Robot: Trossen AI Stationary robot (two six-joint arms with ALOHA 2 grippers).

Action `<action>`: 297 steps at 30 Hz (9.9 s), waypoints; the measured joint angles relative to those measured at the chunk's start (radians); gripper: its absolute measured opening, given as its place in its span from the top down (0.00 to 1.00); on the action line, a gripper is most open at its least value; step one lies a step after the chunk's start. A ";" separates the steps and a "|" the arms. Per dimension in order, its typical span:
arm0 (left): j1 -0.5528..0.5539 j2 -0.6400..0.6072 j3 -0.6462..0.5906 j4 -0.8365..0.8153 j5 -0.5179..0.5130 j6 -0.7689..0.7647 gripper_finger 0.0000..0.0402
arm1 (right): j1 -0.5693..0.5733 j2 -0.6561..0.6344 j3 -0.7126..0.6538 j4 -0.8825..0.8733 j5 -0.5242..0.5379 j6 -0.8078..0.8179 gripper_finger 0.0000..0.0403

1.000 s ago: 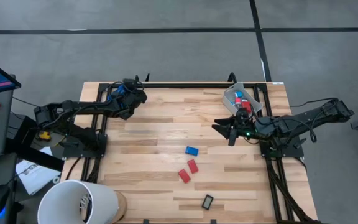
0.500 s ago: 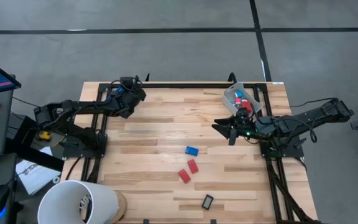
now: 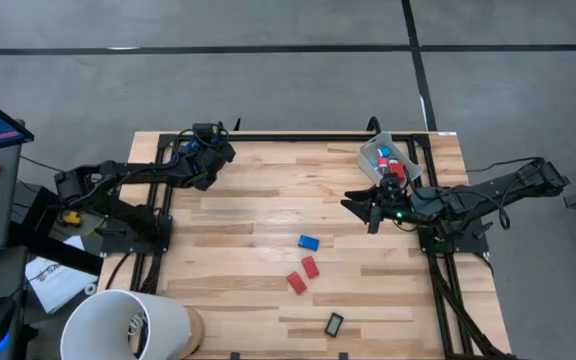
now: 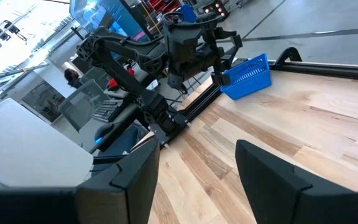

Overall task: Pick & Place Office items
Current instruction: Put the top black clock into the blue bin

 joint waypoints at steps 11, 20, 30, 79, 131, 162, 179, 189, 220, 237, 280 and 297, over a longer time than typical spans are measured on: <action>-0.018 0.000 0.000 0.025 -0.064 0.016 0.52 | 0.000 0.000 0.000 0.000 -0.003 0.000 0.49; -0.045 0.000 0.000 0.026 -0.096 0.026 0.49 | 0.000 0.000 0.000 0.000 -0.004 0.000 0.49; -0.131 -0.003 0.000 0.093 -0.054 0.133 0.48 | 0.001 0.000 0.000 0.000 -0.005 0.000 0.49; 0.036 0.581 0.944 -0.910 1.043 1.205 0.34 | 0.037 0.001 0.000 0.047 -0.004 -0.001 0.49; 0.031 0.628 0.782 -0.889 1.240 0.609 0.32 | 0.035 0.000 0.000 0.142 -0.109 -0.054 0.49; -0.226 0.311 0.786 -0.533 1.221 1.639 0.32 | 0.027 -0.001 0.000 0.263 -0.158 -0.200 0.49; 0.085 0.520 1.049 -0.791 1.172 1.940 0.47 | 0.000 -0.001 0.000 0.277 -0.133 -0.150 0.49; 0.064 0.676 1.062 -0.911 1.178 2.196 0.35 | 0.035 0.000 0.000 0.277 -0.131 -0.102 0.49; 0.103 0.674 0.888 -1.001 1.284 2.360 0.01 | 0.069 0.001 0.000 0.357 -0.135 -0.135 0.39; 0.137 0.675 0.821 -0.877 1.243 2.353 0.01 | 0.103 0.001 0.000 0.358 -0.136 -0.132 0.39; 0.101 0.378 0.717 -0.800 0.880 1.086 0.29 | 0.102 0.000 0.000 0.376 -0.161 -0.123 0.39; 0.069 0.097 0.316 -0.760 0.564 -0.078 0.29 | 0.100 -0.002 0.000 0.381 -0.217 -0.132 0.39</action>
